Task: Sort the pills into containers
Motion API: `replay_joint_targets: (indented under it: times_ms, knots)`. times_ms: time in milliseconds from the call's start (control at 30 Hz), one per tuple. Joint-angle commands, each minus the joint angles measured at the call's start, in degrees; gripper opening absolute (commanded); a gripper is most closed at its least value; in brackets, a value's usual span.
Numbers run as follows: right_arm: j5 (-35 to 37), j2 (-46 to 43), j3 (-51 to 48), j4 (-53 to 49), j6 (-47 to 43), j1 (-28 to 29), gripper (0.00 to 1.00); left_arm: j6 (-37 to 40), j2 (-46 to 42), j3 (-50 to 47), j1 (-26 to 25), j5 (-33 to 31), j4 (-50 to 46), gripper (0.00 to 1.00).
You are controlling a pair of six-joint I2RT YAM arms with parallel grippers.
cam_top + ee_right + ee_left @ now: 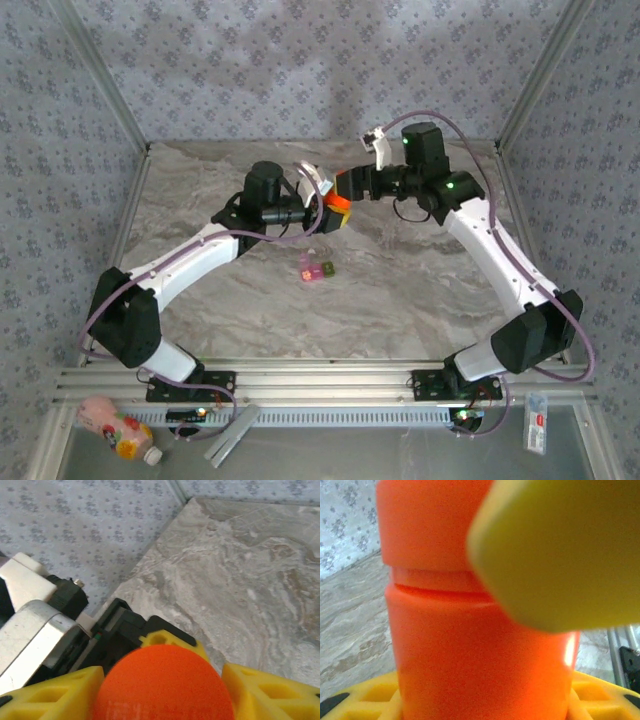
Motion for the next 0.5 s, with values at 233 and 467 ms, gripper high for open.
replay_joint_targets:
  times_ms: [233,467]
  knots:
    - [2.47,-1.82,-3.81,2.63,3.44,1.50,0.56,0.02,-0.38,1.39,-0.60,-1.95,6.14,0.00]
    - [3.83,-3.99,-8.80,8.45,4.93,0.73,0.41,-0.45,0.05,1.64,-0.62,-2.34,6.40,0.00]
